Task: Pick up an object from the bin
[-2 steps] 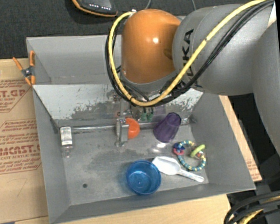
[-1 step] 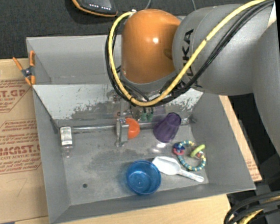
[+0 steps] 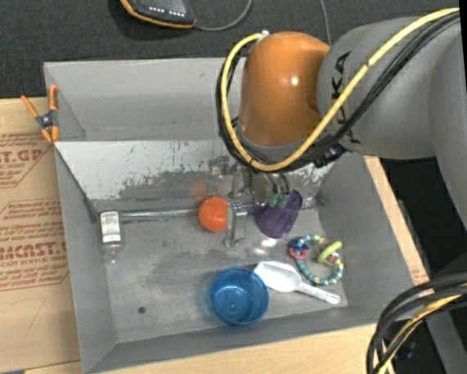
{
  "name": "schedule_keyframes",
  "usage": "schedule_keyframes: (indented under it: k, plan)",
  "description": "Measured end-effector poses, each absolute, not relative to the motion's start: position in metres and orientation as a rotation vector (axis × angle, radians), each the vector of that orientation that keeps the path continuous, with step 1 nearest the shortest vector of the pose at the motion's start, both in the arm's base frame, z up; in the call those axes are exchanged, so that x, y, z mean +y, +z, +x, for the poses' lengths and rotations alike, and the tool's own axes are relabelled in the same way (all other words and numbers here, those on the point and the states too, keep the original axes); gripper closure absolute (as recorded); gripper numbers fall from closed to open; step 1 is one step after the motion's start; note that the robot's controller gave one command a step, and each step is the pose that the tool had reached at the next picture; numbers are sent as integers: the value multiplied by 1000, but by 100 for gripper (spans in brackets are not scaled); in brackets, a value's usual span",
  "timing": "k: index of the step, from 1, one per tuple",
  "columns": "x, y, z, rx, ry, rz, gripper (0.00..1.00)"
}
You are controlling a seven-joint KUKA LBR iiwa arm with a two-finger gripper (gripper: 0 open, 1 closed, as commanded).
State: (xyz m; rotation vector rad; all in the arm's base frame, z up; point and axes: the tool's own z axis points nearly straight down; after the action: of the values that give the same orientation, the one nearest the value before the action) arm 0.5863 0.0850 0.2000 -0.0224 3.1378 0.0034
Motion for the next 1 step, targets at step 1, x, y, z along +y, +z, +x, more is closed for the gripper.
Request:
schedule_keyframes:
  k: [1]
  plan:
    - [95,203,518,3138,5,-23,0]
